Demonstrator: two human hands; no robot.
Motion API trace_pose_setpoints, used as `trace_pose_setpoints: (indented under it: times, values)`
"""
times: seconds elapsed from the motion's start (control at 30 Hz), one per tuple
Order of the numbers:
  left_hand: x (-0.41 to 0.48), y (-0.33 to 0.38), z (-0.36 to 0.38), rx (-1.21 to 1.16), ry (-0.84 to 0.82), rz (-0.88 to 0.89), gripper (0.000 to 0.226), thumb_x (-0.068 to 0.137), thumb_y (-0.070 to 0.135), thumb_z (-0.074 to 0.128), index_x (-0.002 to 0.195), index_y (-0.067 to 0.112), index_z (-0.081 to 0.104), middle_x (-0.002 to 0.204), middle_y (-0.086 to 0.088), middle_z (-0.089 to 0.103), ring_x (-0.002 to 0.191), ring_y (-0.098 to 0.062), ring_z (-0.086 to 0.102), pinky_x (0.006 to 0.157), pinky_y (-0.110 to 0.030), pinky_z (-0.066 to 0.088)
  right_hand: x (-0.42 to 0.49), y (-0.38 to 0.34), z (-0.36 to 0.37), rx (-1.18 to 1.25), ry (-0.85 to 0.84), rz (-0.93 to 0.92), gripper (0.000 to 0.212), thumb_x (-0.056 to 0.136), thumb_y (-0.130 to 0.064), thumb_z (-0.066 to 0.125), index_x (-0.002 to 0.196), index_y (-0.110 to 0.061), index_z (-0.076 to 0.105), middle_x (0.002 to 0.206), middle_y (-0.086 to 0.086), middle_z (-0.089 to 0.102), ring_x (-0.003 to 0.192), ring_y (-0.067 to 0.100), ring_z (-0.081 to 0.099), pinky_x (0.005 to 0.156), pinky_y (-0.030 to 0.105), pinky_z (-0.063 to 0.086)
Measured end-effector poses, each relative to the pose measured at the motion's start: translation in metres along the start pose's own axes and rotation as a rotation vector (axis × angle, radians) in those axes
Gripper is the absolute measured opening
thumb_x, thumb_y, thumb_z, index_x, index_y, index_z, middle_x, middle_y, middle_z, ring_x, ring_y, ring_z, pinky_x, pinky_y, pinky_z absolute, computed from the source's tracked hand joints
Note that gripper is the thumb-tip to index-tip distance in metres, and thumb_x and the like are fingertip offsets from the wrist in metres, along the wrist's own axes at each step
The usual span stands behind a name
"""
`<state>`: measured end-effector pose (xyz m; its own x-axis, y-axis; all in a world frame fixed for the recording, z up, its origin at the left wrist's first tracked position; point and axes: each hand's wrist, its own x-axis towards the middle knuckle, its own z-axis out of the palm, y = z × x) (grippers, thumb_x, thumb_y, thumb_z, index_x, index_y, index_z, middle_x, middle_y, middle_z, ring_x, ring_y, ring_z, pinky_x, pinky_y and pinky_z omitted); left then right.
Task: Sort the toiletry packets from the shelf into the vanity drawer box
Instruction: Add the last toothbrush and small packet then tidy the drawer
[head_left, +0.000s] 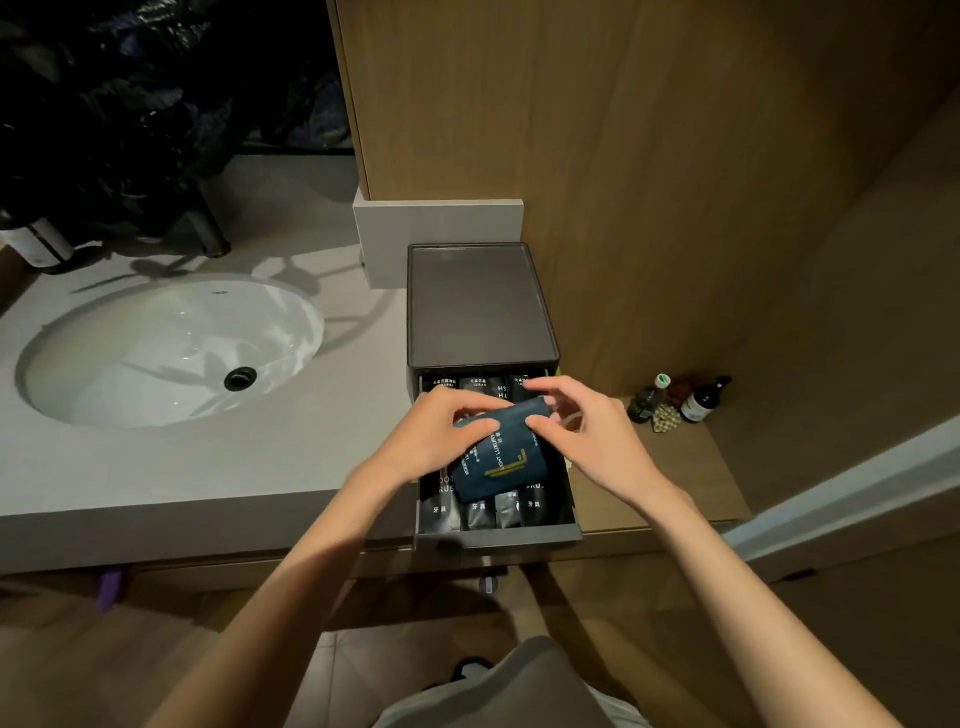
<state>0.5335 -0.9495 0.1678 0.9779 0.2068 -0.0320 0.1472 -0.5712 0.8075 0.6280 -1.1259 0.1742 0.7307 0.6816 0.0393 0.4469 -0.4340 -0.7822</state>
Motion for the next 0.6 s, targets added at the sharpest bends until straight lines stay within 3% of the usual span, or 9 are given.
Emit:
trace_pose_setpoints:
  times: [0.07,0.13,0.23,0.3,0.43,0.53,0.6]
  values:
    - [0.004,0.004,-0.004,0.033,0.017,0.038,0.025,0.086,0.02,0.066,0.11,0.026,0.071,0.108,0.01,0.071,0.103,-0.003,0.062,0.097,-0.03,0.046,0.003,0.001,-0.001,0.037,0.004,0.049,0.016,0.085,-0.018,0.068,0.1,-0.022,0.069,0.069,-0.009,0.063,0.064,0.003,0.054,0.063,0.01,0.044]
    - [0.007,0.004,-0.005,0.031,0.128,0.041,0.031,0.084,0.023,0.069,0.114,0.028,0.068,0.11,0.011,0.068,0.106,-0.004,0.059,0.101,-0.033,0.045,0.003,0.006,-0.001,0.129,0.031,0.118,0.007,0.084,-0.016,0.069,0.09,-0.02,0.068,0.06,-0.001,0.057,0.058,0.01,0.051,0.063,0.021,0.048]
    - [0.005,-0.001,-0.002,-0.149,0.312,-0.126,0.064,0.08,0.027,0.073,0.137,0.026,0.045,0.127,0.004,0.05,0.12,-0.013,0.048,0.103,-0.033,0.042,-0.003,0.012,-0.004,0.371,0.09,0.247,0.007,0.085,-0.011,0.068,0.092,-0.013,0.067,0.069,0.018,0.062,0.063,0.015,0.057,0.061,0.025,0.053]
    - [0.001,-0.002,0.001,-0.442,0.29,-0.32,0.072,0.081,0.027,0.072,0.143,0.023,0.035,0.136,-0.003,0.046,0.121,-0.017,0.05,0.1,-0.034,0.045,-0.007,0.013,-0.004,0.545,0.111,0.332,0.011,0.086,-0.007,0.066,0.097,-0.006,0.066,0.082,0.025,0.068,0.068,0.016,0.063,0.062,0.023,0.055]
    - [-0.004,-0.004,0.011,-0.795,0.194,-0.462,0.059,0.087,0.022,0.066,0.14,0.015,0.039,0.113,-0.009,0.068,0.104,-0.016,0.065,0.089,-0.032,0.054,-0.013,0.011,0.004,0.821,0.074,0.457,0.017,0.086,-0.003,0.065,0.103,-0.001,0.064,0.083,0.01,0.075,0.067,0.012,0.07,0.063,0.023,0.058]
    - [-0.003,-0.004,0.015,-0.825,0.237,-0.425,0.04,0.089,0.012,0.063,0.128,0.015,0.051,0.099,-0.008,0.072,0.095,-0.018,0.068,0.084,-0.033,0.056,-0.018,0.012,0.011,0.783,0.023,0.459,0.02,0.085,-0.003,0.067,0.103,0.001,0.062,0.088,0.014,0.075,0.075,0.019,0.07,0.069,0.028,0.06]
    - [-0.002,-0.006,0.013,-0.768,0.246,-0.378,0.036,0.089,0.007,0.062,0.123,0.013,0.057,0.096,-0.009,0.071,0.086,-0.016,0.068,0.073,-0.026,0.059,-0.021,0.015,0.014,0.692,0.057,0.404,0.019,0.084,-0.006,0.069,0.101,0.001,0.064,0.079,0.008,0.074,0.072,0.015,0.069,0.072,0.029,0.061]
